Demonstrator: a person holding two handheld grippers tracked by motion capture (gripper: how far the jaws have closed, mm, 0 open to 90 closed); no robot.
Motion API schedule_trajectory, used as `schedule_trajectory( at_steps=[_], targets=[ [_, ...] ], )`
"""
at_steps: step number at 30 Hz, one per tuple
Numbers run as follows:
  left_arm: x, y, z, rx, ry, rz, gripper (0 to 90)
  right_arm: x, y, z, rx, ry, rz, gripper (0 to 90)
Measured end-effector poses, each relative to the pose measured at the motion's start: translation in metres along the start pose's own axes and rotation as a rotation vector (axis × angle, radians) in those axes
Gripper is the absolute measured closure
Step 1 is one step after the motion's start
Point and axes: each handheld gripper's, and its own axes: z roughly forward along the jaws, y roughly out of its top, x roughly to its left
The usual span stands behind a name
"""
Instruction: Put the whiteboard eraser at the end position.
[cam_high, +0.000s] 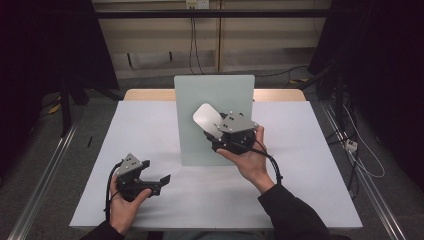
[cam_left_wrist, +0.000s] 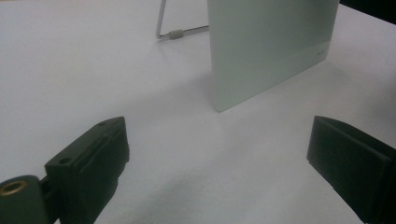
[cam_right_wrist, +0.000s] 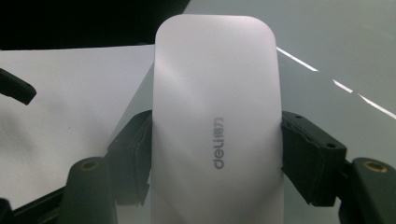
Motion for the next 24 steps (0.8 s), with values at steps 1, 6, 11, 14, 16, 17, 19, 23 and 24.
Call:
schedule_trajectory(
  at_steps=[1, 6, 11, 14, 16, 17, 19, 23, 24],
  targets=[
    [0.001, 0.000, 0.000, 0.008, 0.000, 0.006, 5.5, 0.000, 0.000, 0.000, 0.001, 0.004, 0.001, 31.9],
    [0.000, 0.000, 0.000, -0.003, 0.001, 0.003, 5.5, -0.001, -0.002, -0.004, 0.007, 0.019, 0.004, 31.9],
    [-0.001, 0.001, 0.000, 0.011, -0.001, 0.014, 5.4, -0.001, -0.007, -0.007, 0.018, 0.033, 0.016, 31.9],
    [0.000, 0.002, 0.001, 0.011, 0.000, 0.016, 5.4, -0.001, -0.010, -0.010, 0.018, 0.039, 0.006, 31.9],
    [-0.001, 0.002, 0.001, 0.014, -0.001, 0.018, 5.5, -0.002, -0.012, -0.013, 0.019, 0.048, 0.006, 31.9],
    [-0.001, 0.002, 0.001, 0.014, -0.003, 0.018, 5.5, -0.002, -0.013, -0.014, 0.025, 0.051, 0.002, 31.9],
    [-0.002, 0.002, 0.001, 0.015, -0.001, 0.021, 5.5, -0.003, -0.015, -0.016, 0.034, 0.061, 0.008, 31.9],
    [-0.002, 0.002, 0.001, 0.009, -0.003, 0.024, 5.5, -0.004, -0.019, -0.019, 0.044, 0.066, 0.002, 31.9],
    [-0.002, 0.002, 0.000, 0.012, -0.003, 0.024, 5.4, -0.004, -0.020, -0.020, 0.045, 0.074, 0.004, 31.9]
  ],
)
